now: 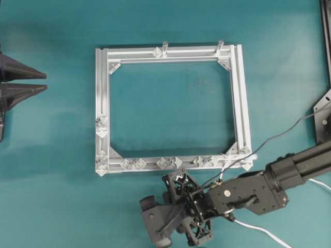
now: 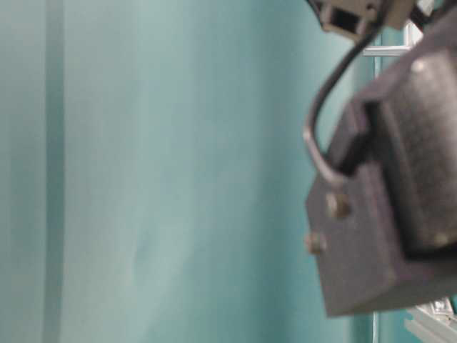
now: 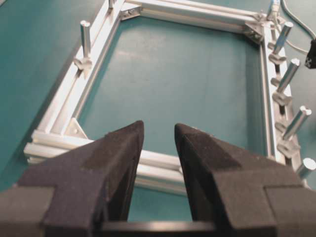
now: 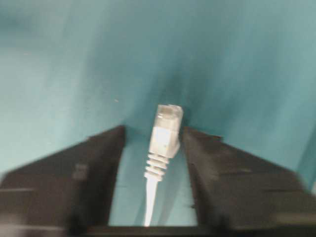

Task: Move the cable alternately left and right between 8 closely spaced pins so it hooks onto each one.

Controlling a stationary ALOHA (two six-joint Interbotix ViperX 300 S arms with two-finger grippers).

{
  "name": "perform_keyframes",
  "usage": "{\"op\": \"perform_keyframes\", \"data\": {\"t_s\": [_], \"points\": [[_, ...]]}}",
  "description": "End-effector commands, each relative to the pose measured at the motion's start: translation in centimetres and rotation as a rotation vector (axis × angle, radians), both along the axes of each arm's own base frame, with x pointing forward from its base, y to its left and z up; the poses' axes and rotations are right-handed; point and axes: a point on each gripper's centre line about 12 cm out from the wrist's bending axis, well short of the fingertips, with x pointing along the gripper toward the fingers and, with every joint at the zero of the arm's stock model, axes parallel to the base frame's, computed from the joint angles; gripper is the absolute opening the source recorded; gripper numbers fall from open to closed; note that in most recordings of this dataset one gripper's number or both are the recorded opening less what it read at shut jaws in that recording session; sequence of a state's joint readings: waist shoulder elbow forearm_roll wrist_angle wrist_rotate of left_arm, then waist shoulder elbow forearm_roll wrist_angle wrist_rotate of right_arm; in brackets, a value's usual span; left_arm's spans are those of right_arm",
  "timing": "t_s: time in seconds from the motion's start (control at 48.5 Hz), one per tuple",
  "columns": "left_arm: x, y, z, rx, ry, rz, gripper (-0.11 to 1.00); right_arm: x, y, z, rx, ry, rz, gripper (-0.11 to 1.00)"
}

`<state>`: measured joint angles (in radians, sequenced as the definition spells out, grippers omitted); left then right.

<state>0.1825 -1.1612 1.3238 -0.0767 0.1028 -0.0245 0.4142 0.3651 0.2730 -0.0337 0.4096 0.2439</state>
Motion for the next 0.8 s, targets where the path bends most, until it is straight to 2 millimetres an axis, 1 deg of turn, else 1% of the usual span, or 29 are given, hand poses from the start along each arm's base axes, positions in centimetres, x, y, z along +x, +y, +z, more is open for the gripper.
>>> {"op": "perform_keyframes", "data": {"t_s": [0.0, 0.041, 0.062, 0.309, 0.392, 0.474, 0.557, 0.66, 0.783], "points": [[-0.2, -0.1, 0.2, -0.012, -0.01, 0.0, 0.37, 0.3, 0.1, 1.2, 0.004, -0.013, 0.0, 0.31], [-0.3, -0.1, 0.1, -0.014, -0.009, 0.0, 0.37, 0.3, 0.1, 1.2, -0.002, -0.003, 0.001, 0.2], [-0.4, -0.1, 0.1, -0.014, -0.009, 0.0, 0.37, 0.2, 0.1, 1.2, -0.006, 0.004, 0.0, 0.18], [-0.4, -0.1, 0.0, -0.013, -0.005, -0.001, 0.37, 0.5, 0.1, 2.0, -0.019, 0.034, -0.002, 0.18], [-0.5, -0.2, -0.1, -0.015, -0.004, -0.002, 0.37, 0.5, 0.2, 2.5, -0.017, 0.028, -0.003, 0.18], [-0.5, -0.2, -0.2, -0.015, -0.001, -0.004, 0.37, 0.3, 0.0, 3.5, -0.012, 0.028, -0.014, 0.18], [-0.5, -0.3, -0.2, -0.015, -0.001, -0.008, 0.37, -0.3, -0.2, 4.7, -0.002, 0.05, -0.048, 0.18], [-0.5, -0.5, -0.3, -0.015, 0.001, -0.022, 0.37, -1.5, -0.8, 6.1, 0.029, 0.087, -0.135, 0.18], [-0.5, -0.8, -0.7, -0.017, 0.011, -0.043, 0.37, -3.4, -1.6, 7.4, 0.08, 0.119, -0.269, 0.18]]}}
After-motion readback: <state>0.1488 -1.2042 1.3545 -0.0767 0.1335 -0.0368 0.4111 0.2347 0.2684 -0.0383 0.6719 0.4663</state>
